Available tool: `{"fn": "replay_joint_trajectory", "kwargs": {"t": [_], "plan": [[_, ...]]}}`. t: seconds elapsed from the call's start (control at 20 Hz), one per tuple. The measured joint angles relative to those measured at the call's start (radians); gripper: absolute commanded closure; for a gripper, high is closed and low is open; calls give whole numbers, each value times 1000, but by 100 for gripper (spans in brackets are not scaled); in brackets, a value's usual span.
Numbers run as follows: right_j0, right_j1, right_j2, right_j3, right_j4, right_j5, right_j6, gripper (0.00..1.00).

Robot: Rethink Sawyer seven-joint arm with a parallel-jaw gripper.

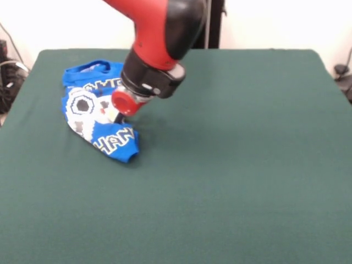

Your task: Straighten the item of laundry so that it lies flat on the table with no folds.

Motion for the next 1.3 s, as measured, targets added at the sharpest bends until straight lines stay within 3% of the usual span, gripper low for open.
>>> {"fn": "replay_joint_trajectory", "kwargs": {"t": [0.45,0.85,1.3], "plan": [[-177,-198,151,198,-69,-5,0,100],[-199,-317,209,321,-117,-5,0,100],[-197,-400,263,384,-112,-5,0,100]]}}
